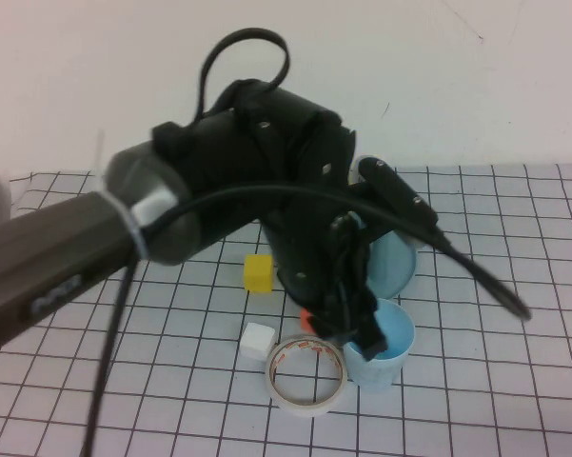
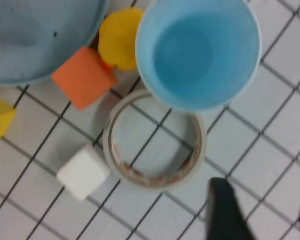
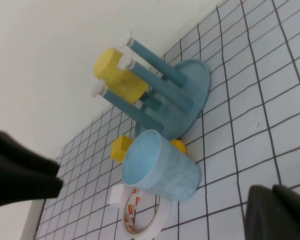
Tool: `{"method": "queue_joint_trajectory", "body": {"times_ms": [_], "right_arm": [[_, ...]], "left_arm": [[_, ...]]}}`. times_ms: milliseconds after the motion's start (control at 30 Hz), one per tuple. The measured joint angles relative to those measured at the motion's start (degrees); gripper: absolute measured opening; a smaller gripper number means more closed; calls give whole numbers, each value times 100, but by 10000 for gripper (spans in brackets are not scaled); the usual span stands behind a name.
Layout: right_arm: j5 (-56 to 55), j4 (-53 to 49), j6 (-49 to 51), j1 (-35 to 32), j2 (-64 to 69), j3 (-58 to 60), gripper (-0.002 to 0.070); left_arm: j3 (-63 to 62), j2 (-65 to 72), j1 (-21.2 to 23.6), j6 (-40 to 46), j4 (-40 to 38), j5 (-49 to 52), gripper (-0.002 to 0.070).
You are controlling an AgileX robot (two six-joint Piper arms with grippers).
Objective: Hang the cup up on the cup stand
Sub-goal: Pick up the cup from the table
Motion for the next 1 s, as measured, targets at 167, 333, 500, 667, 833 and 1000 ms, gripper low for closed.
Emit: {"method": "queue_joint_trajectory", "body": {"times_ms": [167, 333, 500, 667, 833, 1000], "right_arm": [[0, 10, -33, 0, 0, 0, -1], [9, 25, -95, 0, 0, 0, -1], [21, 41, -133, 0, 0, 0, -1], [21, 51, -146, 0, 0, 0, -1], [21, 51, -155, 0, 0, 0, -1], [21, 62, -155, 0, 0, 0, -1]], "left_arm": [[-543, 580, 0, -426, -81, -175, 449], [-995, 1176, 0, -692, -15, -390, 492], [-1322, 1700, 0, -954, 219, -502, 498], [-1408, 2083, 0, -1395, 856, -540, 500], [-1431, 2265, 0, -1543, 934, -567, 499], [-1451, 2397, 0, -1574, 839, -654, 396]]}}
